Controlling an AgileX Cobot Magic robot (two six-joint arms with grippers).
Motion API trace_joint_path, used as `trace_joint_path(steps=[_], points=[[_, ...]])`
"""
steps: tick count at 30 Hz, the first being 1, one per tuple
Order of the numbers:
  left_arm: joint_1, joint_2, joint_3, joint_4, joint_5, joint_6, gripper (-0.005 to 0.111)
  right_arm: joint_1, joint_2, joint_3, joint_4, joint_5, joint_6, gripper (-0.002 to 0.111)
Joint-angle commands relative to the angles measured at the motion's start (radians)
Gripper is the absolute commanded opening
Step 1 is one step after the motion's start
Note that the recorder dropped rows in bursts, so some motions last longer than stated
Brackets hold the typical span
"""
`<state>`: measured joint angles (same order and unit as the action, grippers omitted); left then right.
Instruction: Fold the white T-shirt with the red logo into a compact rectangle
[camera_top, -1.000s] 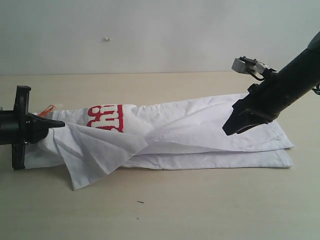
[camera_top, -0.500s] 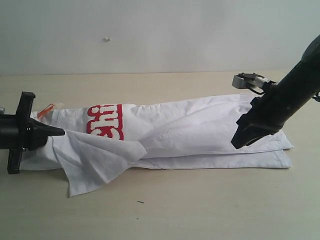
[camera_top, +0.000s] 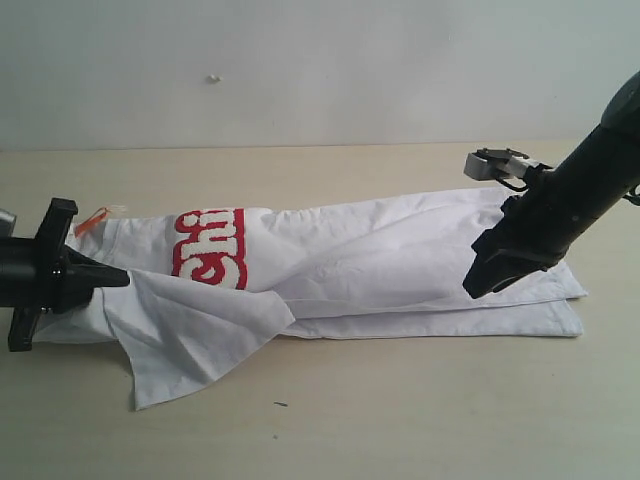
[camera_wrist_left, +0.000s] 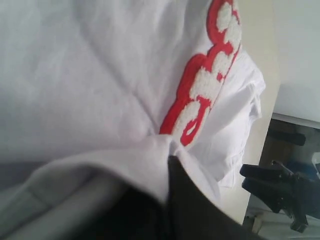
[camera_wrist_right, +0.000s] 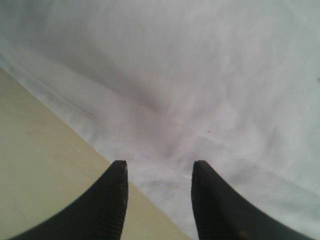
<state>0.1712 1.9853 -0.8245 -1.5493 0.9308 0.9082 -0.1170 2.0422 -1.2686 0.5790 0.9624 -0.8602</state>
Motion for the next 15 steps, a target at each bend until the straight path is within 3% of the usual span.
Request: trace_joint_path(steps=[1, 4, 10, 12, 15], points=[[-0.002, -0.002, -0.004, -0.021, 0.007, 0.03, 0.002, -0.005, -0.002, -0.004, -0.002, -0.007, -0.002, 0.041], [-0.002, -0.002, -0.004, -0.035, 0.021, 0.043, 0.016, -0.005, -0.002, -0.004, -0.002, -0.007, -0.002, 0.041], [-0.002, -0.002, -0.004, -0.035, 0.029, 0.105, 0.057, -0.005, -0.002, -0.004, -0.002, -0.005, 0.001, 0.041], [-0.002, -0.002, -0.004, -0.033, 0.029, 0.109, 0.064, -0.005, -0.002, -0.004, -0.002, -0.003, 0.001, 0.041], [-0.002, -0.002, -0.004, -0.031, 0.054, 0.11, 0.065, -0.005, -0.002, -0.004, -0.002, -0.001, 0.001, 0.041]])
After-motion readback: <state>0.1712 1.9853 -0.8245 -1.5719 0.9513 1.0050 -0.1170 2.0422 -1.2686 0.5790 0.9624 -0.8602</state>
